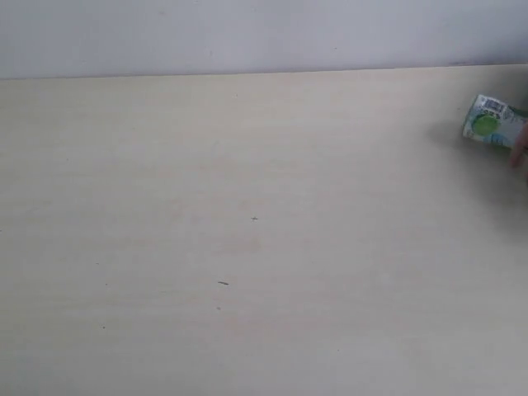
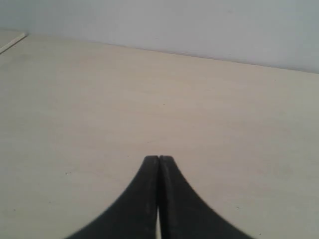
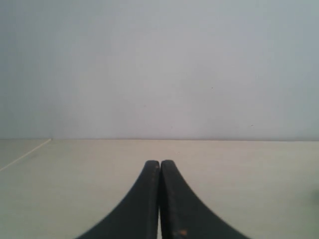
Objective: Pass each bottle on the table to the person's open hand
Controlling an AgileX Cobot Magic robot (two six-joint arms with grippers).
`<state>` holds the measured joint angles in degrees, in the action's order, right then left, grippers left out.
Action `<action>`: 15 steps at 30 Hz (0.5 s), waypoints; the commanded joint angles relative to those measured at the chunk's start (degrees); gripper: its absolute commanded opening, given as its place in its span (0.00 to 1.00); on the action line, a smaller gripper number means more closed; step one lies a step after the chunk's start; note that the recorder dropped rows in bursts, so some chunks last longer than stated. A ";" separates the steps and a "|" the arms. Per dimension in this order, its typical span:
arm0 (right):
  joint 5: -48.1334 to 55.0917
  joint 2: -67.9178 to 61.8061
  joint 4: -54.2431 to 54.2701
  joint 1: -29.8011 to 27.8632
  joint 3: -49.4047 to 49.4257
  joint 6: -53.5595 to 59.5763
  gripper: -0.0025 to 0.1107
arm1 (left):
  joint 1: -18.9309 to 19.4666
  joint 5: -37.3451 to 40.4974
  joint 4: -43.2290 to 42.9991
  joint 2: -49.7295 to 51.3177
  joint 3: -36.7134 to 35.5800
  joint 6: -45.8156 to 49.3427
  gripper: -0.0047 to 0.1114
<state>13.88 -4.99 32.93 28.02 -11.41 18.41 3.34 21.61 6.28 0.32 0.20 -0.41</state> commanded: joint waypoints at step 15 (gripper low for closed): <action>-0.09 0.18 0.14 0.00 0.25 -0.07 0.02 | 0.08 -1.02 -18.08 -0.32 -0.20 -16.36 0.04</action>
<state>13.88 -4.99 32.93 28.02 -11.41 18.41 3.34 21.48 -11.46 0.32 0.20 -16.38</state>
